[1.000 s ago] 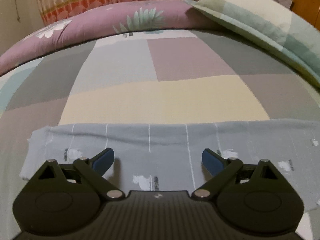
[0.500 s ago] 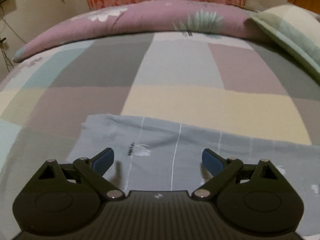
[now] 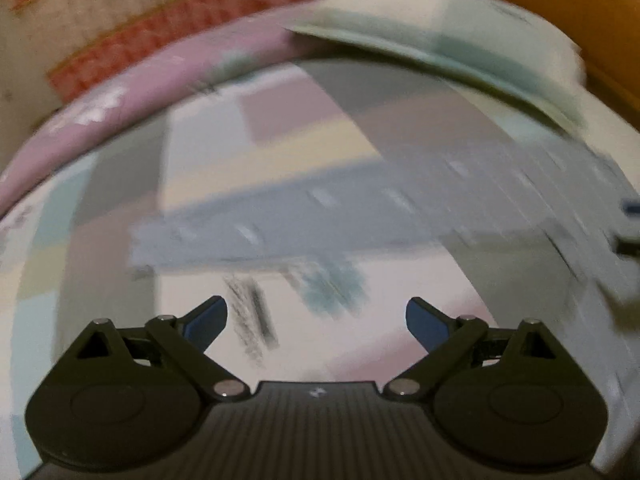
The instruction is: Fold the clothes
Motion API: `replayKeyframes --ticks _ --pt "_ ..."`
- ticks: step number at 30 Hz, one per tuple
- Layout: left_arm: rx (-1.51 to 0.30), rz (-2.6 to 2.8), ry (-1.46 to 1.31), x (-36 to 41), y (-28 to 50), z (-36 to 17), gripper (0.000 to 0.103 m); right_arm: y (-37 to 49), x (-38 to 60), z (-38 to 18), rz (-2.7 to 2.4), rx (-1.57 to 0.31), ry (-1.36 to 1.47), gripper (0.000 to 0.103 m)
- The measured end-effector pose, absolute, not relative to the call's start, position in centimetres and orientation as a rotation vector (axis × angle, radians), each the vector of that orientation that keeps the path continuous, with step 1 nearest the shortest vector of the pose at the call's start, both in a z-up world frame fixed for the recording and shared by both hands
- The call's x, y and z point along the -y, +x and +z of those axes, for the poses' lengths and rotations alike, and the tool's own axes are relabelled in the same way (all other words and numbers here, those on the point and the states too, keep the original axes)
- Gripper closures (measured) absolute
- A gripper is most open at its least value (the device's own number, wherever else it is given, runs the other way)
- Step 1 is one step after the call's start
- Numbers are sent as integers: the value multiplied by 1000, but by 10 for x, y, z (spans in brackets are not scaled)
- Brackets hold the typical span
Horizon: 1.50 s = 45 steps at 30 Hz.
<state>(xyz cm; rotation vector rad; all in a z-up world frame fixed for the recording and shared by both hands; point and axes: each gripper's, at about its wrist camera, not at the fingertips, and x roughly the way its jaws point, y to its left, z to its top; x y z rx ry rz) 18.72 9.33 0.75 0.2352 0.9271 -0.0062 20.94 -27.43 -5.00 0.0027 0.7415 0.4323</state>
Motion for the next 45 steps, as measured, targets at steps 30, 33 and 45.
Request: replayKeyframes --ticks 30,33,45 --pt "-1095 -80 69 -216 14 -83 3 113 204 -81 364 -880 -30 0" --pt "-1089 -95 43 -230 5 -81 5 102 196 -83 382 -893 -77 0" --pt "-1039 -107 7 -229 11 -70 5 105 161 -81 461 -776 -78 0"
